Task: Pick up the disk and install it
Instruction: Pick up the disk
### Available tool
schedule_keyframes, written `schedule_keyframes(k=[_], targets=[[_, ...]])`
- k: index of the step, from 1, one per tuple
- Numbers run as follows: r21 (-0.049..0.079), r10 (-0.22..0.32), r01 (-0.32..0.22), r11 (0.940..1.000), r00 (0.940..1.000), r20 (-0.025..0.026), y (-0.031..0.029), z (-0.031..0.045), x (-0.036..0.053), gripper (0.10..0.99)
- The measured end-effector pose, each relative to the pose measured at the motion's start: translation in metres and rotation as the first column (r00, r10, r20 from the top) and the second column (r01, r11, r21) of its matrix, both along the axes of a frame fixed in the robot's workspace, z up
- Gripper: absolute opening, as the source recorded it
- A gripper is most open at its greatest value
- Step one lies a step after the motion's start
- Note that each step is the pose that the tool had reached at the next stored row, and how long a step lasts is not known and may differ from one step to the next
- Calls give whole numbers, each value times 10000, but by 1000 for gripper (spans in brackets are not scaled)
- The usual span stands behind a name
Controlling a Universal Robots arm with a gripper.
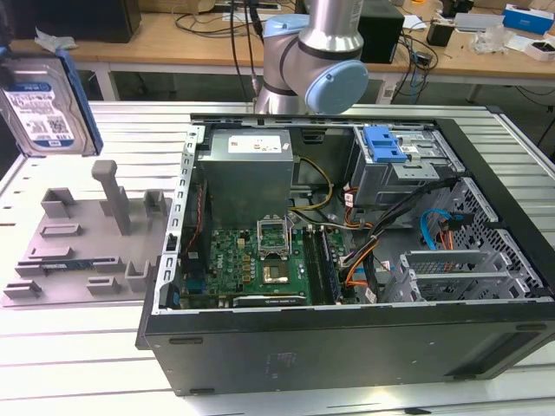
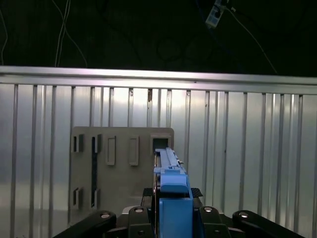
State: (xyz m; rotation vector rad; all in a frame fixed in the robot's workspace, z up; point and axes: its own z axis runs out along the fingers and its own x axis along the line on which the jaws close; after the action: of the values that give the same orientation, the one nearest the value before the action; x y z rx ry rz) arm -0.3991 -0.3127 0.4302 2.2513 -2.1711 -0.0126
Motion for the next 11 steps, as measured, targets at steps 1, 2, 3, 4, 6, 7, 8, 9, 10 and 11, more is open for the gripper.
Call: schedule_keyframes(k=[1,2,3,4,6,7,8,9,10,11], targets=[[10,0,0,10000,10000,1,0,89,0,369],[14,0,0,10000,10000,0,0,149,0,369],[20,0,0,10000,10000,1,0,199,0,369],[23,0,0,10000,10000,0,0,234,0,369],[31,0,0,10000,10000,2,-1,336,0,369],[33,0,0,10000,10000,1,-1,374,0,369],[36,0,0,10000,10000,0,-1,405,0,369],[39,0,0,10000,10000,0,-1,434,0,369],[43,0,0,10000,10000,1,-1,459,0,369],[47,1,-1,10000,10000,1,-2,500,0,369]])
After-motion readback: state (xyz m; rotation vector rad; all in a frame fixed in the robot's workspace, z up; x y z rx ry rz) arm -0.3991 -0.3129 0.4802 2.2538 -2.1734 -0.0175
